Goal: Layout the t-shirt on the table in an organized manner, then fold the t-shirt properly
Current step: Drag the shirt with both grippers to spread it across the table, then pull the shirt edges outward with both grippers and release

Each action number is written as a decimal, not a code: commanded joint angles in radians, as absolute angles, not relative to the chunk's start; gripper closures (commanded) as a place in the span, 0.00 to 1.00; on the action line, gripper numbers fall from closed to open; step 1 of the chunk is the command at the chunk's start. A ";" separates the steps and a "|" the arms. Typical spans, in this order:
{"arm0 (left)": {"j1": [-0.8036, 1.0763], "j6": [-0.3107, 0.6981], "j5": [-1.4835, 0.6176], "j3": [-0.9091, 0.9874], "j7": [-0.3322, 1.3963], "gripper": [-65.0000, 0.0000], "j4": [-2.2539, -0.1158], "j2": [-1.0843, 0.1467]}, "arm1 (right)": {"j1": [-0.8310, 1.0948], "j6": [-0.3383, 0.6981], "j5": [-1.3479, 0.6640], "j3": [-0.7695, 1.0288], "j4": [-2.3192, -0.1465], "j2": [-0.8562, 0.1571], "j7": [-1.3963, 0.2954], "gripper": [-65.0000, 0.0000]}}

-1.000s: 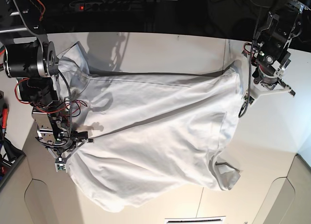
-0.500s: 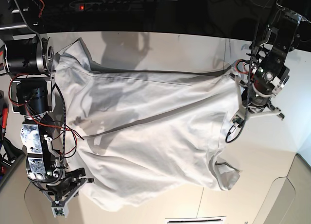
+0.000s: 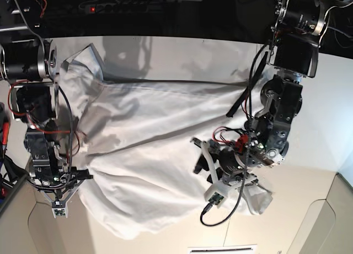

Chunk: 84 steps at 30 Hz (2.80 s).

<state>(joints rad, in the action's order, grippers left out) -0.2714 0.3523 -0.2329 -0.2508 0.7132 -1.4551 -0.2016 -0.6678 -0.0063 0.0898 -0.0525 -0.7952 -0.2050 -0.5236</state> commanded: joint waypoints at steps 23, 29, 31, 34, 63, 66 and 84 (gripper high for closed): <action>-0.366 0.250 -0.116 -0.249 0.542 0.99 -1.063 -0.128 | -0.620 -0.013 0.098 -0.050 -0.733 -0.202 -0.396 0.75; -0.366 0.251 -0.115 -0.249 0.542 1.00 -1.063 -0.128 | -0.620 -0.013 0.098 -0.050 -0.733 -0.202 -0.395 0.75; -0.366 0.259 -0.115 -0.248 0.543 1.00 -1.063 -0.128 | -0.620 -0.013 0.098 -0.050 -0.733 -0.202 -0.389 0.75; -0.366 0.343 -0.127 -0.248 0.580 0.97 -1.068 -0.128 | -0.620 -0.013 0.098 -0.050 -0.733 -0.202 -0.374 0.75; -0.360 0.313 -0.171 -0.247 0.569 1.00 -1.205 -0.187 | -0.620 -0.013 0.098 -0.050 -0.733 -0.202 -0.374 0.75; -0.360 0.279 -0.162 -0.247 0.569 1.00 -1.232 -0.210 | -0.620 -0.013 0.098 -0.050 -0.733 -0.202 -0.374 0.75; -0.356 0.091 0.023 -0.246 0.569 1.00 -1.232 -0.357 | -0.620 -0.013 0.098 -0.050 -0.733 -0.202 -0.371 0.75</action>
<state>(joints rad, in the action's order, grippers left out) -0.3294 0.0959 0.0177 -0.2497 0.5838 -1.2152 -0.3481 -0.5877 -0.0078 0.0948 -0.0525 -0.7158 -0.1963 -0.3931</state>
